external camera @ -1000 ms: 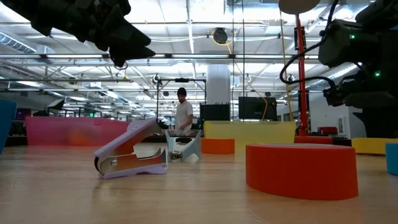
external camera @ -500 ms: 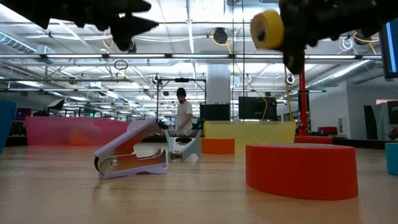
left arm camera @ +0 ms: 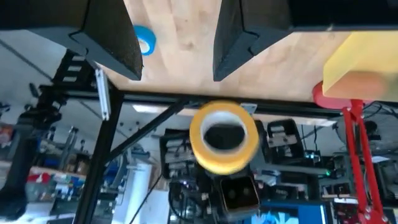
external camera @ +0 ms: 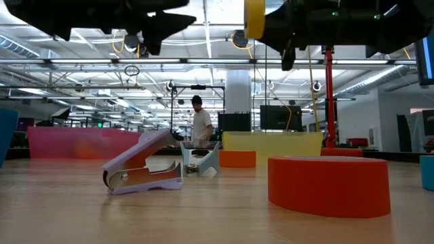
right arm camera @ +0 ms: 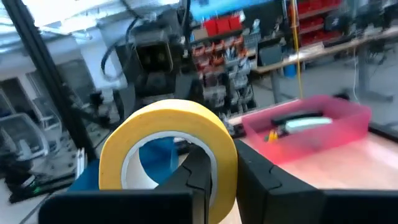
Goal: Pick and place Stapler, Stapler remover, tape
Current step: Put the yellow tape into the blue bin
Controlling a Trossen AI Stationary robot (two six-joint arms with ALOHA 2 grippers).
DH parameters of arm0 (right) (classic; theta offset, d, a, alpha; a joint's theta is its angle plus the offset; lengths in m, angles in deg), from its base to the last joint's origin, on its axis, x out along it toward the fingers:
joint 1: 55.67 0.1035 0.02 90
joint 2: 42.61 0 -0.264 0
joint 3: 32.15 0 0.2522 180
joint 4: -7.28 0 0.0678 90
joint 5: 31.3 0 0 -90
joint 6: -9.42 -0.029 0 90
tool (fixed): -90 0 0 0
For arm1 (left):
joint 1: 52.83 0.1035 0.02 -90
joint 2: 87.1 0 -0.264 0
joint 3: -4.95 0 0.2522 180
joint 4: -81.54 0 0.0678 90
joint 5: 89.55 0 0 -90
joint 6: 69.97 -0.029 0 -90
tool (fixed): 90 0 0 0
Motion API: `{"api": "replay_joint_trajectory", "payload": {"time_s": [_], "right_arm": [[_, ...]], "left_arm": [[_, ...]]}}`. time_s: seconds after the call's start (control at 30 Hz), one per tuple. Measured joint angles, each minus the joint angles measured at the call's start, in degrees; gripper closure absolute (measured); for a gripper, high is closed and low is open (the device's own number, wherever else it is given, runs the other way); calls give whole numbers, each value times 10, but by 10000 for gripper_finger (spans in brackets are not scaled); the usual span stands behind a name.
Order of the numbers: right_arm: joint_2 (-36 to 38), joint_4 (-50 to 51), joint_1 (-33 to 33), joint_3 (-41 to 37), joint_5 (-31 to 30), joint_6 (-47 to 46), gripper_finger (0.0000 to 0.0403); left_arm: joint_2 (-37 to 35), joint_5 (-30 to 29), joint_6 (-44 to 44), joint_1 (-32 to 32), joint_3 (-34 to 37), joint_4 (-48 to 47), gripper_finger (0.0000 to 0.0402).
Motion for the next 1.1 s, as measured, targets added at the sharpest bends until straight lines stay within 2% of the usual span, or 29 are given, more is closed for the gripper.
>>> {"api": "replay_joint_trajectory", "payload": {"time_s": [0.17, 0.37, 0.8, 1.1], "right_arm": [[-53, -32, 0, 11, -56, 30, 369], [-86, -35, 0, 43, -55, 43, 369], [-86, -28, 2, 59, -55, 57, 370], [-85, -35, 8, 64, -56, 57, 370]], "left_arm": [[52, 8, -23, 0, -41, 5, 206], [92, 9, -30, 2, -82, 1, 206], [93, -28, -20, 13, -90, -14, 206], [93, -30, -8, 15, -90, -4, 206]]}}
